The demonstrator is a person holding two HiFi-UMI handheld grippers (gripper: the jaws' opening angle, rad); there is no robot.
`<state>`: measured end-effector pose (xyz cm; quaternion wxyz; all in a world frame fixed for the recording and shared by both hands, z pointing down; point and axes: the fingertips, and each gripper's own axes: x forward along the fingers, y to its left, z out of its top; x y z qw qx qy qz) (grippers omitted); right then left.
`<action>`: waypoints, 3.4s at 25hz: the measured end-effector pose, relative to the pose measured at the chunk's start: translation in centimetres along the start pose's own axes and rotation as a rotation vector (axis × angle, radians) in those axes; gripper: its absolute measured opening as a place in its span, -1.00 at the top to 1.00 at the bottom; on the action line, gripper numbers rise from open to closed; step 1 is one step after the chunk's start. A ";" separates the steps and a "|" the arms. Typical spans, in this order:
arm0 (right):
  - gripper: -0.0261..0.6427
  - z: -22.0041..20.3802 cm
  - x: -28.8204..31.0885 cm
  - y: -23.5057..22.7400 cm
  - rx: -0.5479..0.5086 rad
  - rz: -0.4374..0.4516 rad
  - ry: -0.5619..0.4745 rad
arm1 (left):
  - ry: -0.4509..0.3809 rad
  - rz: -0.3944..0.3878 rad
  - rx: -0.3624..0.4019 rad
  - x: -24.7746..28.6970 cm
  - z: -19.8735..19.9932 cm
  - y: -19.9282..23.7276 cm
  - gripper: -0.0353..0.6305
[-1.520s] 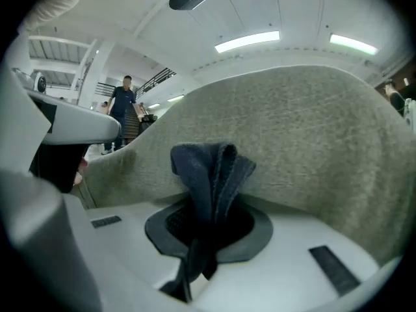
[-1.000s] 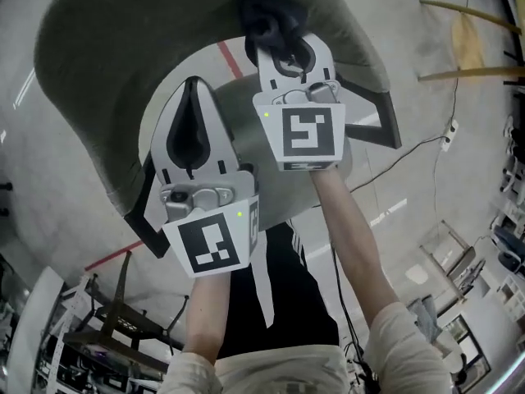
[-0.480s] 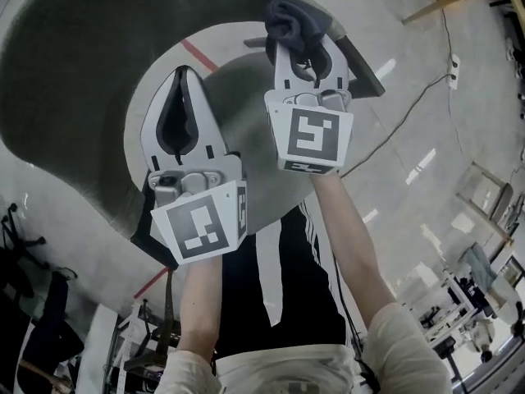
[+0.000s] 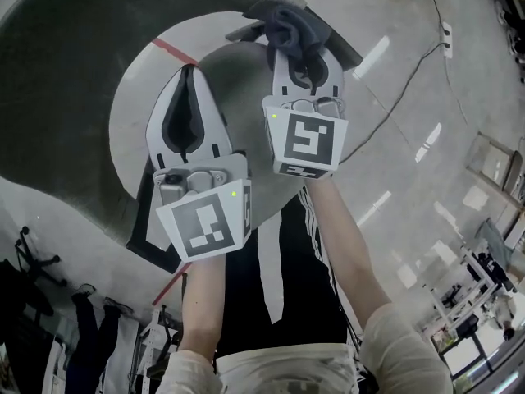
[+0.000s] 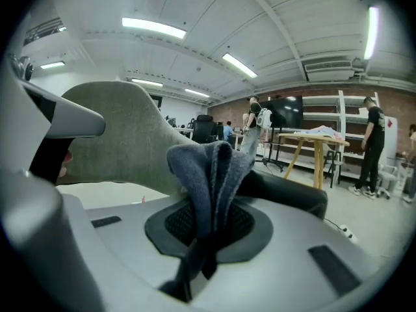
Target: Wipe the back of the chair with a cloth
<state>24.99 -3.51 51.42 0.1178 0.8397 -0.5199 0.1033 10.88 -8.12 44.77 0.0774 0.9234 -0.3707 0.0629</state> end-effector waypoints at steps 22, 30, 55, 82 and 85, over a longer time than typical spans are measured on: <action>0.76 13.3 -3.0 7.3 -0.035 0.223 -0.112 | -0.127 0.212 0.000 -6.0 11.4 5.1 0.85; 0.76 28.4 -7.6 11.1 -0.032 0.349 -0.239 | -0.255 0.313 -0.005 -10.3 24.4 7.7 0.85; 0.76 41.6 -27.1 17.4 -0.100 0.730 -0.372 | -0.309 0.463 0.136 -27.7 38.0 6.3 0.85; 0.76 40.5 -30.8 18.4 -0.102 0.795 -0.370 | -0.341 0.452 0.154 -29.4 39.2 5.0 0.85; 0.76 40.9 -31.0 18.6 -0.104 0.809 -0.381 | -0.341 0.468 0.145 -29.7 38.8 5.5 0.85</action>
